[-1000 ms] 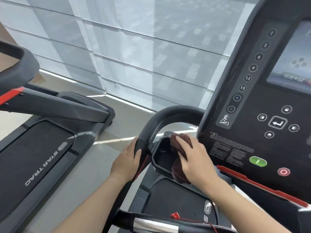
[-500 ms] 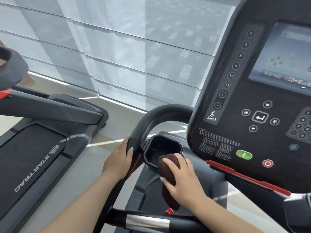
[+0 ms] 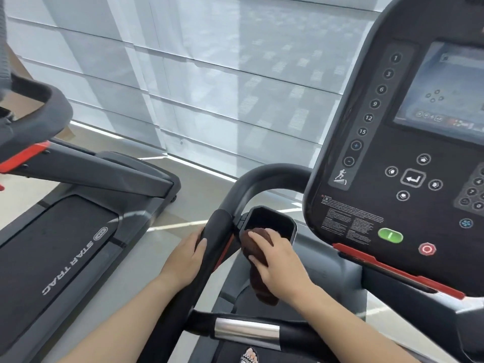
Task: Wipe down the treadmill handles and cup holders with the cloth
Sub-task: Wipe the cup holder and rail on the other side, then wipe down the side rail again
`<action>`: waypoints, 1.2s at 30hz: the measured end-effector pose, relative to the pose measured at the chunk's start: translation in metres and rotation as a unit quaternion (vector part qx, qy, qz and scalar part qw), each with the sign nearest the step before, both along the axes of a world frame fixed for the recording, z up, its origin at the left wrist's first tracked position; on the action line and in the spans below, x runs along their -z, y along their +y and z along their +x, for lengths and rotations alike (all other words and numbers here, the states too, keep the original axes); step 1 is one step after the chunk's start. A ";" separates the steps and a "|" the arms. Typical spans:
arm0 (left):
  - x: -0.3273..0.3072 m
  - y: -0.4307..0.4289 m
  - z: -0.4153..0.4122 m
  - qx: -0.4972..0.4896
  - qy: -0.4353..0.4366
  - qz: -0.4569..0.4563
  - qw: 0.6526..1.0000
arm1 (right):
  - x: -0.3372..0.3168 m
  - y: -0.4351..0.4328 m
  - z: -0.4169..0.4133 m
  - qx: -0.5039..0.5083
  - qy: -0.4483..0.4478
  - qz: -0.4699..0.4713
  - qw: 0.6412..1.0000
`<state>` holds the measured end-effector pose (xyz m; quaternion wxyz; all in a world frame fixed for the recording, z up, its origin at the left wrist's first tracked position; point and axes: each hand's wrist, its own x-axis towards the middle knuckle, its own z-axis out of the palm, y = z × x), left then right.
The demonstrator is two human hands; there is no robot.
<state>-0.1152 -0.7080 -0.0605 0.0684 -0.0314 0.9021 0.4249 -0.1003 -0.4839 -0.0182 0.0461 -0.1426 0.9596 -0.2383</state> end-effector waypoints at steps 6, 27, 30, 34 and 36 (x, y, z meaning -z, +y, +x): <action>0.002 -0.022 0.055 -0.013 -0.007 -0.005 1.000 | -0.021 -0.023 0.003 -0.032 0.046 -0.114 0.992; -0.010 -0.092 0.247 -0.032 -0.031 -0.029 0.999 | 0.004 -0.169 0.049 -0.010 0.065 -0.018 0.998; -0.009 -0.091 0.252 -0.048 -0.028 -0.007 0.998 | 0.005 -0.180 0.060 0.012 0.061 0.003 0.998; -0.005 -0.093 0.250 -0.049 -0.035 0.015 0.998 | 0.015 -0.181 0.107 -0.017 0.095 -0.037 0.995; -0.006 -0.093 0.251 -0.043 -0.043 0.019 0.998 | 0.021 -0.179 0.121 -0.021 0.100 -0.057 0.993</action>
